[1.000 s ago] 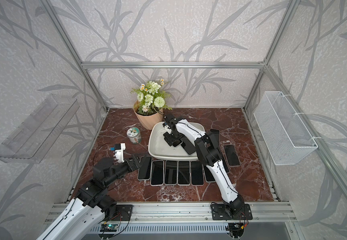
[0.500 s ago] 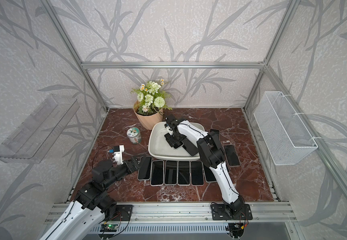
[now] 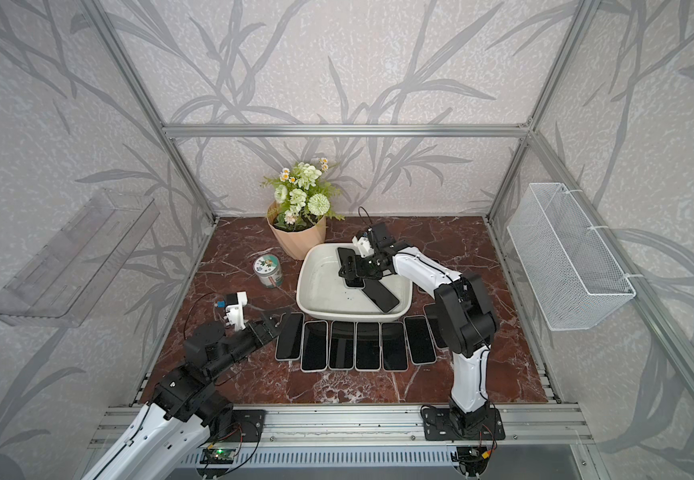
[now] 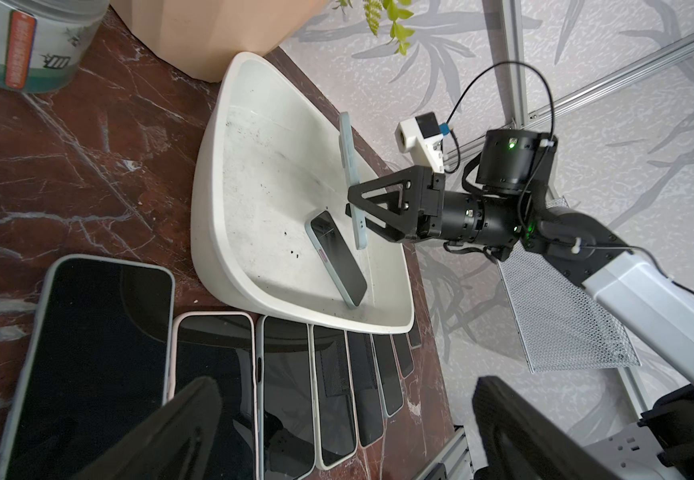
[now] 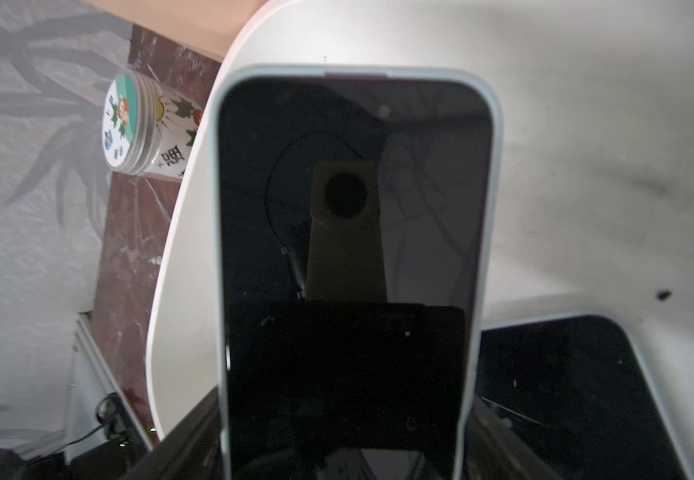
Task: Take the phone out of the storage box
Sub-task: Pick up the phone from the storage box, then place the phone at the center of the board.
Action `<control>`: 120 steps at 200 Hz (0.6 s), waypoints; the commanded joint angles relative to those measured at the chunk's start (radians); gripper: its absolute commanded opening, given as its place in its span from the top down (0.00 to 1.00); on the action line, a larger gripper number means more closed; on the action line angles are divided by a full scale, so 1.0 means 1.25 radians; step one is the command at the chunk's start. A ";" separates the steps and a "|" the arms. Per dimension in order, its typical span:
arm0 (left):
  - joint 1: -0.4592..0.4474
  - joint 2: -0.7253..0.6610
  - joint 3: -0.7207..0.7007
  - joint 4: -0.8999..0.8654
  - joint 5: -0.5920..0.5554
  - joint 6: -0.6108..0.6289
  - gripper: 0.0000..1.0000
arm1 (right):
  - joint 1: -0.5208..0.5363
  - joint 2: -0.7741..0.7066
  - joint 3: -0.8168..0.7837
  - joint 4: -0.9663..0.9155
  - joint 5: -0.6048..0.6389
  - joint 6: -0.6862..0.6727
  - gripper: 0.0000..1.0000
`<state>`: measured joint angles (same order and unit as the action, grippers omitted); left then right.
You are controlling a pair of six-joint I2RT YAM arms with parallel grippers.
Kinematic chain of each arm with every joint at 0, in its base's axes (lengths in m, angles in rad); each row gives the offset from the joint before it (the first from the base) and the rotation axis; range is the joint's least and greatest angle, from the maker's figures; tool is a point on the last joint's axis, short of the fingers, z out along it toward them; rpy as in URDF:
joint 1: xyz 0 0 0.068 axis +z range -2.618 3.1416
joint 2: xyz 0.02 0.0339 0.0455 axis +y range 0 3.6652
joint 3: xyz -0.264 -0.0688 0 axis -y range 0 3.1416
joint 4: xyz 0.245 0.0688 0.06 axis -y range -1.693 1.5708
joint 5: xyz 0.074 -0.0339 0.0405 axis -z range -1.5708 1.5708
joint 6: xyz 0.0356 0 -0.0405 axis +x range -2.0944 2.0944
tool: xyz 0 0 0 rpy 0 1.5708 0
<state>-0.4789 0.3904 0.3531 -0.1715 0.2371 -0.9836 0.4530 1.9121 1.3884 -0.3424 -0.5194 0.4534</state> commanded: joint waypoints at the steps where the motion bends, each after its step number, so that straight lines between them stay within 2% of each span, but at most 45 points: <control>1: -0.005 -0.010 -0.011 0.033 0.005 -0.025 0.00 | -0.026 -0.086 -0.091 0.208 -0.121 0.151 0.29; 36: -0.005 -0.006 -0.029 0.062 0.010 -0.051 0.00 | -0.053 -0.232 -0.214 0.265 -0.129 0.187 0.29; 84: -0.005 -0.004 -0.049 0.087 0.019 -0.070 0.00 | -0.134 -0.436 -0.330 0.194 -0.099 0.148 0.28; 120: -0.005 -0.014 -0.066 0.093 0.020 -0.064 0.00 | -0.217 -0.556 -0.368 0.038 0.044 0.057 0.28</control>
<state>-0.4801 0.3866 0.2893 -0.0914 0.2523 -1.0653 0.2344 1.2953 0.9497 -0.1761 -0.5846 0.6121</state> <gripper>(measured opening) 0.999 0.792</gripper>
